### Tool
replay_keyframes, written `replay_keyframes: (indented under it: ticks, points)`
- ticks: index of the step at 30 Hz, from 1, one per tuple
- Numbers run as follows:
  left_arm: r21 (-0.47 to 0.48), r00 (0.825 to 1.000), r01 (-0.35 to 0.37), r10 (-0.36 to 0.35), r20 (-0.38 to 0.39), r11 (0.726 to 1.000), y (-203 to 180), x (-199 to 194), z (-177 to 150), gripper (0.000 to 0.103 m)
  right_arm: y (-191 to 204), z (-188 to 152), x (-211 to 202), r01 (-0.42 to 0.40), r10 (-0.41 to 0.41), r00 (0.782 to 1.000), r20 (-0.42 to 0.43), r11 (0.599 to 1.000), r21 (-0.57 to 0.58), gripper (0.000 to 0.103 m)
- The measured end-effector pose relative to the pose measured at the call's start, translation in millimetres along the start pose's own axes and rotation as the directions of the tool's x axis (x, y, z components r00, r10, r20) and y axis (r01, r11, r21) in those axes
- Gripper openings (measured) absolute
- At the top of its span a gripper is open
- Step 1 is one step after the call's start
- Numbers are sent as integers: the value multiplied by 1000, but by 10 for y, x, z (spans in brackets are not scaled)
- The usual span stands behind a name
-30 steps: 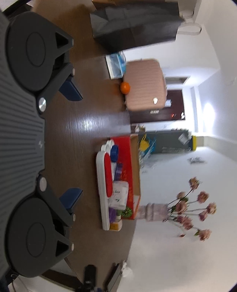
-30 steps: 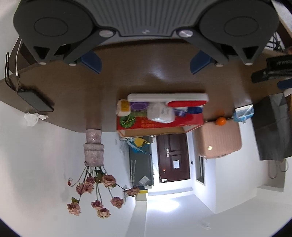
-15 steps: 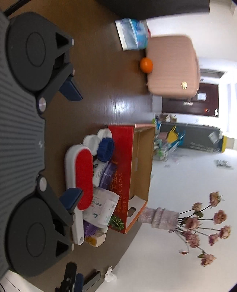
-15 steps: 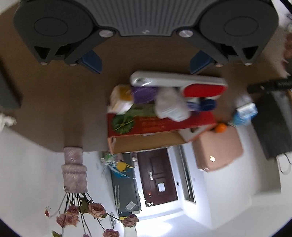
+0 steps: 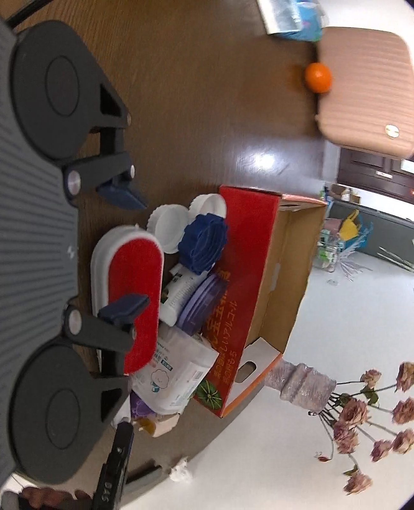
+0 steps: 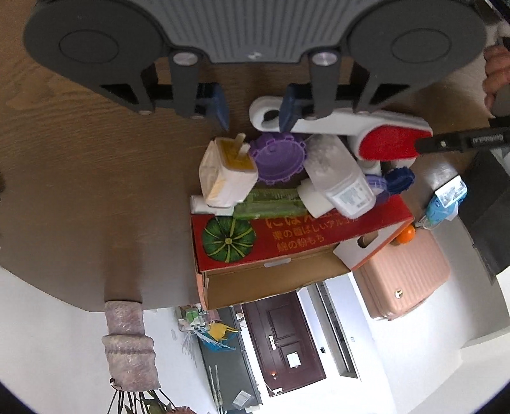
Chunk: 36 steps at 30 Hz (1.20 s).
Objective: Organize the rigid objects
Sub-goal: 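Reach the left tool to the red lint roller and close on it, then carry the lint roller with the left tool into the cardboard box and release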
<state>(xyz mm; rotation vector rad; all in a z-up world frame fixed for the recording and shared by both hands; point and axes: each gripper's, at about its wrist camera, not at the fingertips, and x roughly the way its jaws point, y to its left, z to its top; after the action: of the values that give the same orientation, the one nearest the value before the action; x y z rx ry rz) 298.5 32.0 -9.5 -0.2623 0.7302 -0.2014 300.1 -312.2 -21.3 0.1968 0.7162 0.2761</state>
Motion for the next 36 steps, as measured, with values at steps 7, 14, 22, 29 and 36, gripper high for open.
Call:
replay_keyframes:
  ticks: [7, 14, 22, 29, 36]
  points:
    - [-140, 987, 127, -139, -85, 982, 214, 119, 105, 51, 3, 28, 104, 12, -11, 999, -34, 1000, 20, 19]
    - [-200, 976, 143, -172, -135, 969, 280, 96, 119, 46, -79, 57, 102, -28, 33, 997, -65, 996, 90, 13]
    - [-199, 975, 158, -184, -120, 967, 171, -414, -186, 46, -37, -300, -387, -57, 62, 998, -31, 989, 137, 11]
    - [-163, 980, 188, -197, -36, 968, 27, -747, -92, 46, 68, -269, -794, -69, 60, 996, 73, 990, 120, 11]
    - [-148, 977, 213, -211, 32, 966, -82, -677, 439, 45, 89, 205, -817, -74, 64, 990, 122, 994, 78, 11]
